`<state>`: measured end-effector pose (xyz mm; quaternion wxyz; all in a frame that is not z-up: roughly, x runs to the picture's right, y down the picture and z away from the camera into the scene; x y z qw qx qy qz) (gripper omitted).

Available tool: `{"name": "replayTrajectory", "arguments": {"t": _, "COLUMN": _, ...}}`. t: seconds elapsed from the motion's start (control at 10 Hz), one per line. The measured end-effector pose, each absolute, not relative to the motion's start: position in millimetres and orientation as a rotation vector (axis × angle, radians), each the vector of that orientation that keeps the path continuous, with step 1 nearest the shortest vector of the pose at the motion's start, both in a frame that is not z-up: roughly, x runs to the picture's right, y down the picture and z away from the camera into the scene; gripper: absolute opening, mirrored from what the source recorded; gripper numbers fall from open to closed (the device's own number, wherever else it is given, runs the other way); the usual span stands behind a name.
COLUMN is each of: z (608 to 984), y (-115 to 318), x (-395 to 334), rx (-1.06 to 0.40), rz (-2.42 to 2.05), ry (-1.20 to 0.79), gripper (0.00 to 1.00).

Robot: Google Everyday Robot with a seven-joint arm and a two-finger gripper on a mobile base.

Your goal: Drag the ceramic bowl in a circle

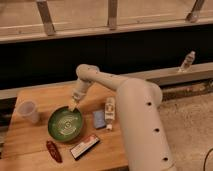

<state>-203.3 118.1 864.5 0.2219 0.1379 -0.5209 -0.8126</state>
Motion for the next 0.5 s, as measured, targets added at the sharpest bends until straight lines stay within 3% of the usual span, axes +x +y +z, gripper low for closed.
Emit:
{"name": "replayTrajectory", "arguments": {"t": 0.1, "z": 864.6, "y": 118.0, "x": -202.9, "rx": 0.381, "rz": -2.245, "ry": -1.439, "gripper": 0.78}}
{"name": "replayTrajectory", "arguments": {"t": 0.5, "z": 864.6, "y": 117.6, "x": -203.0, "rx": 0.381, "rz": -2.245, "ry": -1.438, "gripper": 0.80}}
